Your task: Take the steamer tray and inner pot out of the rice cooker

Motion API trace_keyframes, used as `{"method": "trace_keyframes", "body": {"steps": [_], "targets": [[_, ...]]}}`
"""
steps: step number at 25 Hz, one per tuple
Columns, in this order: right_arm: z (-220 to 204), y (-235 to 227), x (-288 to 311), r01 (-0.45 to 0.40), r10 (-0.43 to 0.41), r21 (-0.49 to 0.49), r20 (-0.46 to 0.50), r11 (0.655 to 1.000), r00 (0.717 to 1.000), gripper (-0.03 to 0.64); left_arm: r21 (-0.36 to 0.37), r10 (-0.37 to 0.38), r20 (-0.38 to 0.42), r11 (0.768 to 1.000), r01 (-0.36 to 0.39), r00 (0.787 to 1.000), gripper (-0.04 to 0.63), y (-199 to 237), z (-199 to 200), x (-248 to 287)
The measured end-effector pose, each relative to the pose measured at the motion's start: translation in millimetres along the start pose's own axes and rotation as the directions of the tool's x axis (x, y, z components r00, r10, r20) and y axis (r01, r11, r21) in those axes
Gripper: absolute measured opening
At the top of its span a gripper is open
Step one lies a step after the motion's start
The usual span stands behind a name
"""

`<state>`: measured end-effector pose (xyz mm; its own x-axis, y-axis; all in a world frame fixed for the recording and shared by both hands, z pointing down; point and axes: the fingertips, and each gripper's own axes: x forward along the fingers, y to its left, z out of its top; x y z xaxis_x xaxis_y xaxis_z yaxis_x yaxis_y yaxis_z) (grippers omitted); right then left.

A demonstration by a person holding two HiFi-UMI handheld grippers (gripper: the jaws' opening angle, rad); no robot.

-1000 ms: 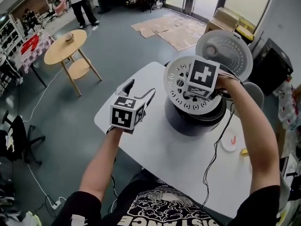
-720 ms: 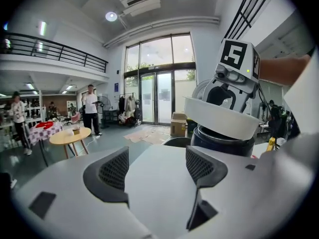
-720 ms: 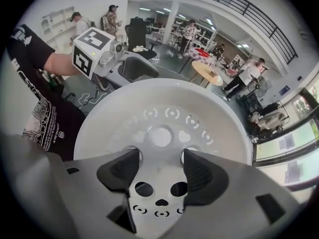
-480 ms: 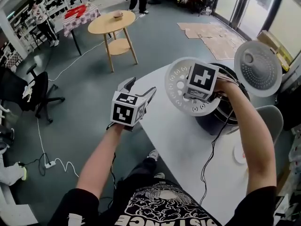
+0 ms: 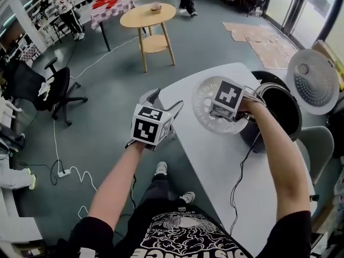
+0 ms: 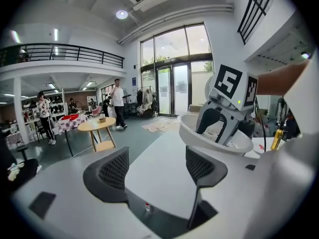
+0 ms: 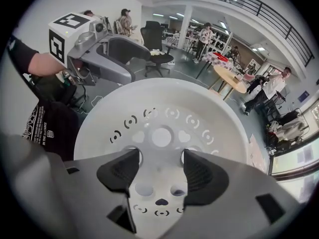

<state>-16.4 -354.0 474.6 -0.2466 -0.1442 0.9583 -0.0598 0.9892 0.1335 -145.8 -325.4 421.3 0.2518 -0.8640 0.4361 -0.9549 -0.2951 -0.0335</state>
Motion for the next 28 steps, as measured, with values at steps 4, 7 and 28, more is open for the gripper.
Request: {"method": "trace_keyframes", "body": {"steps": [4, 7, 28], "targets": [[8, -7, 45, -0.024, 0.025, 0.035, -0.013, 0.999, 1.0, 0.295, 0.002, -0.022, -0.008, 1.0, 0.022, 1.0, 0.348, 18, -13, 21], [19, -25, 86, -0.035, 0.038, 0.074, -0.034, 0.997, 0.999, 0.295, -0.006, -0.049, -0.023, 0.999, 0.048, 0.999, 0.348, 47, -22, 50], [40, -112, 254, 0.018, 0.05, 0.471, -0.131, 0.882, 0.99, 0.296, 0.061, -0.343, -0.137, 0.934, 0.353, 0.929, 0.348, 144, -43, 215]]}}
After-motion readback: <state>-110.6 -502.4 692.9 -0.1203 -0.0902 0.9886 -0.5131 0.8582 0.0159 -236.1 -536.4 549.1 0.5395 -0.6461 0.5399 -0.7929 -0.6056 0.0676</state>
